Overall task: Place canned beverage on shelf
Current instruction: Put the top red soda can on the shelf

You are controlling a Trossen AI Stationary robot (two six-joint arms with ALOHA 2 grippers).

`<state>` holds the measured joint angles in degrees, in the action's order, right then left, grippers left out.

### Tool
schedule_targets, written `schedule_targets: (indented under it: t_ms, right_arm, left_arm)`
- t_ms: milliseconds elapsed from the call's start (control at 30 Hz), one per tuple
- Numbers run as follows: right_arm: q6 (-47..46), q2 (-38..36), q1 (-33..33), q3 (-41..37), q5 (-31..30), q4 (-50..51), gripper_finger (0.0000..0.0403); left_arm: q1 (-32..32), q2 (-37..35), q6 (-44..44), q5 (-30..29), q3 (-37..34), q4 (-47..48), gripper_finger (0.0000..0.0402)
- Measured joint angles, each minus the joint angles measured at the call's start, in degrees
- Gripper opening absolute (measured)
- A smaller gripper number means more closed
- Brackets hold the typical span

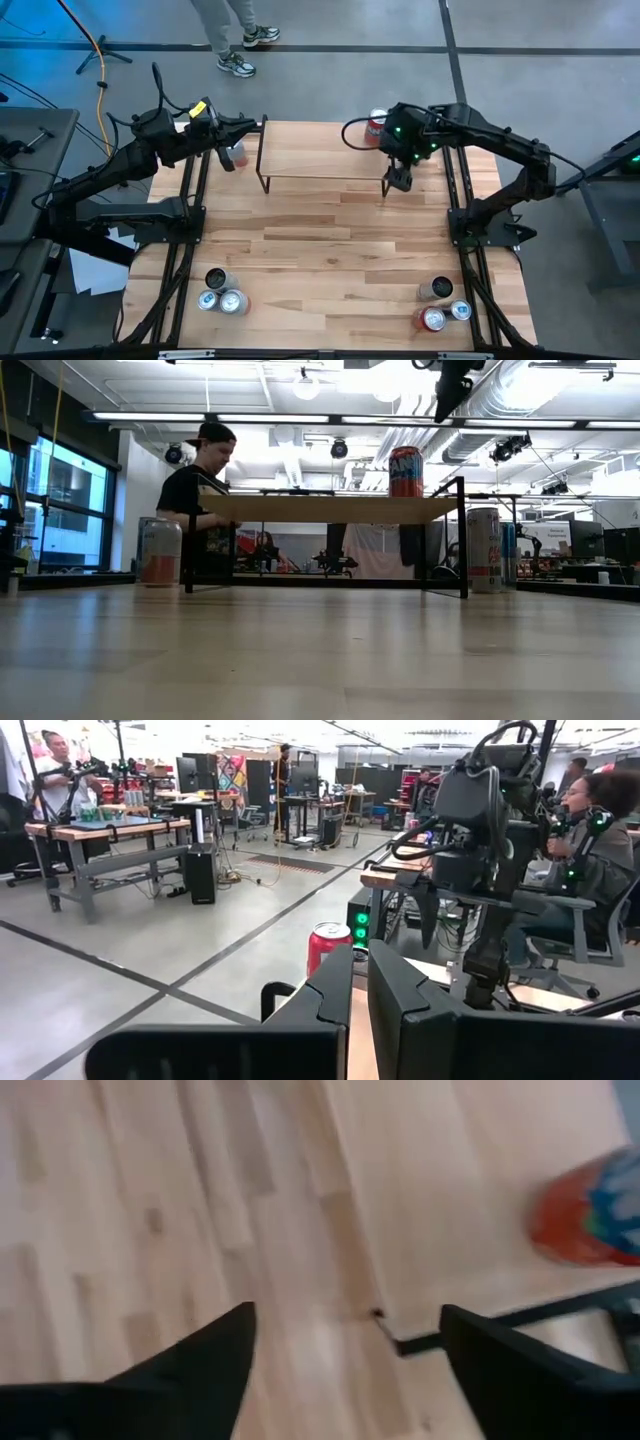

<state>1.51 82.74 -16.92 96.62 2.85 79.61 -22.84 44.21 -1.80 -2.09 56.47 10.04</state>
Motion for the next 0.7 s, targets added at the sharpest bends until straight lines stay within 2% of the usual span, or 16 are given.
schedule_targets:
  t_ms: [200, 333, 367, 500, 700]
  right_arm:
    - [4.81, -0.24, -2.2, -1.15, -0.96, 0.07, 0.0135]
    - [6.54, -2.85, -5.62, -9.48, 0.76, -3.69, 0.0024]
    - [6.52, -3.94, -6.33, -12.05, 1.39, -5.35, 0.0013]
    - [4.97, -7.56, -7.6, -18.7, 1.89, -12.35, 0.0024]
    - [4.78, -6.65, -6.95, -19.76, -0.93, -20.16, 0.0005]
  left_arm:
    - [0.02, 0.02, -0.02, -0.13, 0.0, 0.02, 0.0]
    - [-0.01, 0.0, -0.02, -0.23, 0.0, 0.34, 0.0]
    - [0.0, 0.0, -0.02, -0.3, 0.0, 0.61, 0.0]
    - [0.02, 0.0, 0.17, -0.34, 0.0, 0.9, 0.0]
    - [-0.01, 0.02, 0.98, -2.3, 0.0, 0.88, 0.0]
